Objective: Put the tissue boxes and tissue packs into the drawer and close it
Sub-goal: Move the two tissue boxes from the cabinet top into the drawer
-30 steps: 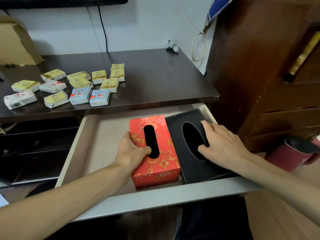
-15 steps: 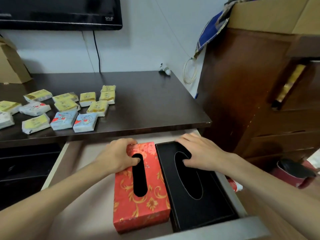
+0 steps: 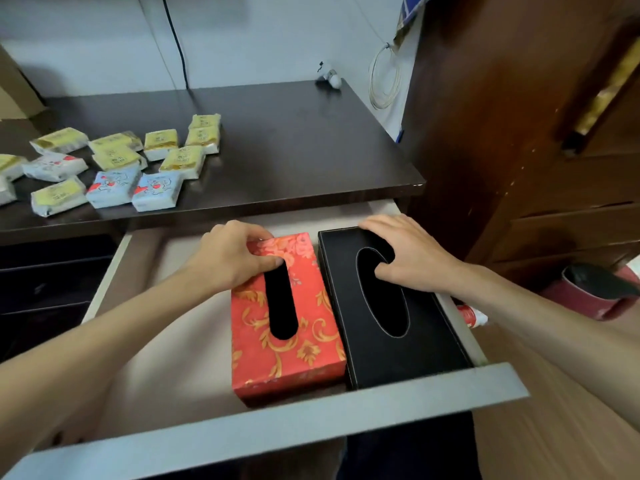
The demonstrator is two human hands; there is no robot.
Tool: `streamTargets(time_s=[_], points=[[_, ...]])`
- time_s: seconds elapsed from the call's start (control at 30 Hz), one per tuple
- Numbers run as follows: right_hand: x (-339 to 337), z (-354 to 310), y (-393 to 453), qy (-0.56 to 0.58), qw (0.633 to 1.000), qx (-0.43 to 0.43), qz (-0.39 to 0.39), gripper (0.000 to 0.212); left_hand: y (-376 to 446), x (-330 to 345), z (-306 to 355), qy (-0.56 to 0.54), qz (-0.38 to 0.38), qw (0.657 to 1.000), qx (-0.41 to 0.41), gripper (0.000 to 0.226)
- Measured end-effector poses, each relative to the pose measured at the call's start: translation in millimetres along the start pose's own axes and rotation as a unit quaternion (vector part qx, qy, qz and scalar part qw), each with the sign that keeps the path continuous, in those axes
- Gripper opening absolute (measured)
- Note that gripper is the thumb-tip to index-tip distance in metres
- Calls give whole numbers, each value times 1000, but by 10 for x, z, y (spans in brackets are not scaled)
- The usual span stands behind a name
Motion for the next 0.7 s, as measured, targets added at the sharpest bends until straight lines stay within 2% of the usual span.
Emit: streamTargets(time_s=[0.07,0.17,0.3,0.43,0.57,0.7], points=[[-7,17,5,-4,1000,-2,4,83,-63,45,94,-10,-10,1000,24,27],[0,10,17,-8,1000,-2,5,82,-137,54,155,-10,-3,999,44,28],[7,3,2,-9,1000,-1,5,84,-212,50,170,-16,-9,999,43,26],[13,13,-53,-6,1000,-5,4,81,-247,60,181,-26,-45,998,31,23],[-28,-40,-65,6,1000,0,4,69,-243,65,198,-27,-80,996,37,21],[-167,-169,-32,56,998,15,27,45,-223,40,154,-53,-91,994,12,40]])
Point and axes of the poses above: each hand's wrist, its own y-axis towards the middle knuckle, its own x-axis out of the palm, z = x × y, the point moved 6 cm from there along y, towards the middle knuckle, and after that the axes turned 6 degrees about z, right-handed, at the moved point
